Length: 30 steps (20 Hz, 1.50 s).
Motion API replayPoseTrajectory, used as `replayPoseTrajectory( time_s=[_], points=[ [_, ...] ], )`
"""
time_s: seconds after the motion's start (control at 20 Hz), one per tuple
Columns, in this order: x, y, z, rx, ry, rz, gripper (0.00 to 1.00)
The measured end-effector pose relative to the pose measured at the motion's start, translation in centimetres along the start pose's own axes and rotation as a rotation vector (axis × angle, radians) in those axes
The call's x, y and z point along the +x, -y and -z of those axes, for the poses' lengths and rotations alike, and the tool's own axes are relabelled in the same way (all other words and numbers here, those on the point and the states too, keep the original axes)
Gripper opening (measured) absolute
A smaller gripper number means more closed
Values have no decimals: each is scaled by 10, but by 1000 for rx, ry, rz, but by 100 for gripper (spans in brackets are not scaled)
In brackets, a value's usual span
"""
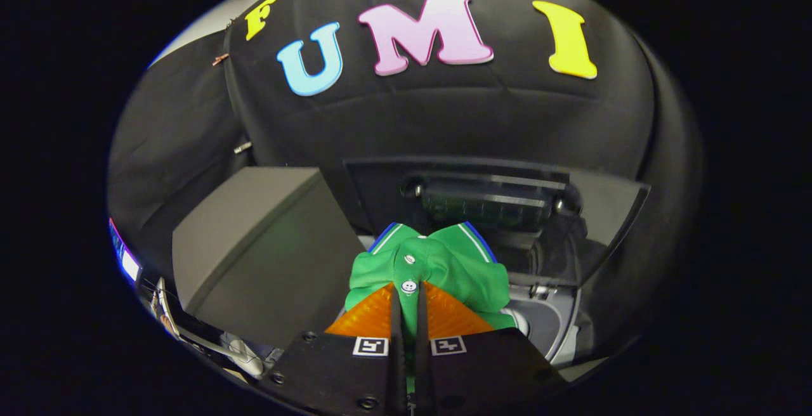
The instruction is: Put the clothes into the washing machine and then close the washing machine lid.
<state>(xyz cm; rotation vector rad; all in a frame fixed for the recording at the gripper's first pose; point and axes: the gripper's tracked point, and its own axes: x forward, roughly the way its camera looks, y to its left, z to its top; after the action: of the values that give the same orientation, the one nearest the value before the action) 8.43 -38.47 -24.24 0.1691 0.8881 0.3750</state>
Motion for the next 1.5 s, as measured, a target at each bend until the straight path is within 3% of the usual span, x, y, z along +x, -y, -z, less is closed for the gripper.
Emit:
replayPoseTrajectory(
  time_s=[0.2, 0.8, 1.5],
  points=[
    [25, 11, 44, -25, -72, 33, 10],
    [86, 58, 92, 9, -214, 219, 10],
    [98, 72, 139, -32, -344, 303, 10]
  ],
)
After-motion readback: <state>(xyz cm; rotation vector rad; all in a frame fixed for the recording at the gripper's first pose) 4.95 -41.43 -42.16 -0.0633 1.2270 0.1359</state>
